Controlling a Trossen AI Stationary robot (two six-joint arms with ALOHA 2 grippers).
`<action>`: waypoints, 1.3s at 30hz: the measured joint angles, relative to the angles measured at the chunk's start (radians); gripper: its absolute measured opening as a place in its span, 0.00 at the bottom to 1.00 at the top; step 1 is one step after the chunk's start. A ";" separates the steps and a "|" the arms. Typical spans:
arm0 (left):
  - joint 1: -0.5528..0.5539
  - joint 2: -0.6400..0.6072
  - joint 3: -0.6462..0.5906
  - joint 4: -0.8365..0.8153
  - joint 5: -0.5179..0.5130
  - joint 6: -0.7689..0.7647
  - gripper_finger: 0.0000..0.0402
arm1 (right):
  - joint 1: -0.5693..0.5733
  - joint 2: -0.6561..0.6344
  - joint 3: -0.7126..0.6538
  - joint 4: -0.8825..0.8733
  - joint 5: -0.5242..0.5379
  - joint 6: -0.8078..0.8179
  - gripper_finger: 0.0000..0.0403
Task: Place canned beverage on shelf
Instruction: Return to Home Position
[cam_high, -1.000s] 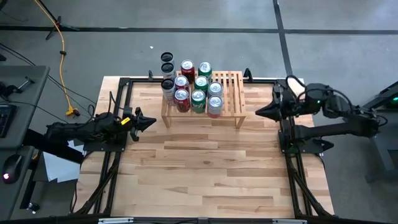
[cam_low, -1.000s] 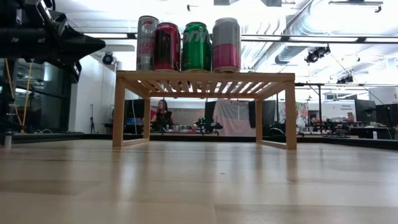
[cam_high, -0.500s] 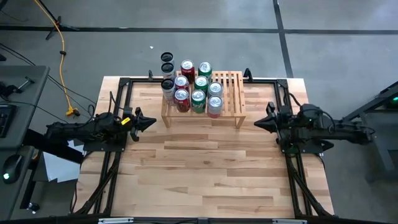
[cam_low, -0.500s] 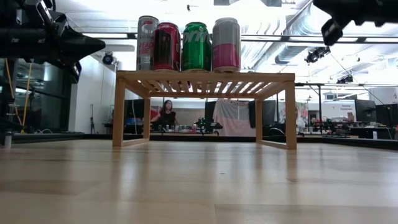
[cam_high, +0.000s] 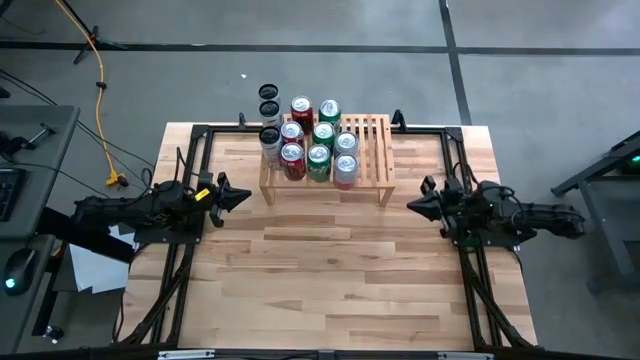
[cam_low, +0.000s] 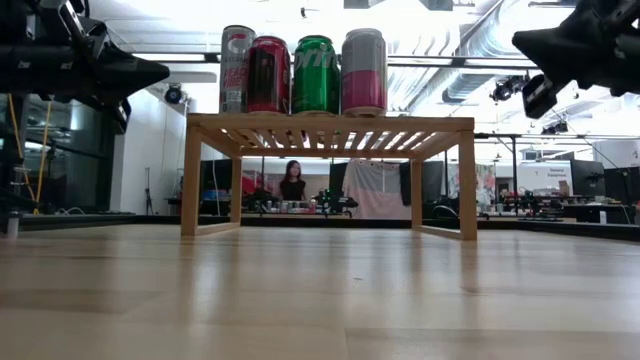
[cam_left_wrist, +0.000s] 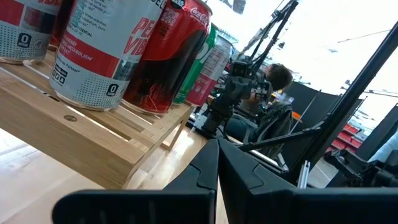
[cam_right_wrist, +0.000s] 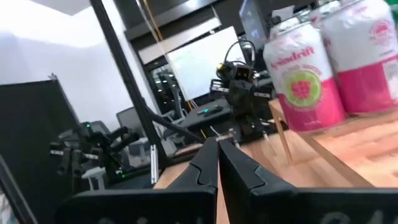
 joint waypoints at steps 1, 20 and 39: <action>0.000 0.000 0.000 0.000 0.000 0.000 0.00 | 0.001 -0.002 -0.001 0.000 -0.006 -0.004 0.00; 0.000 0.000 0.000 -0.002 0.000 0.000 0.00 | 0.002 -0.006 -0.002 -0.080 -0.041 -0.100 0.00; 0.000 0.000 0.000 -0.002 0.000 0.000 0.01 | 0.002 0.038 -0.002 -0.222 0.103 -0.246 0.00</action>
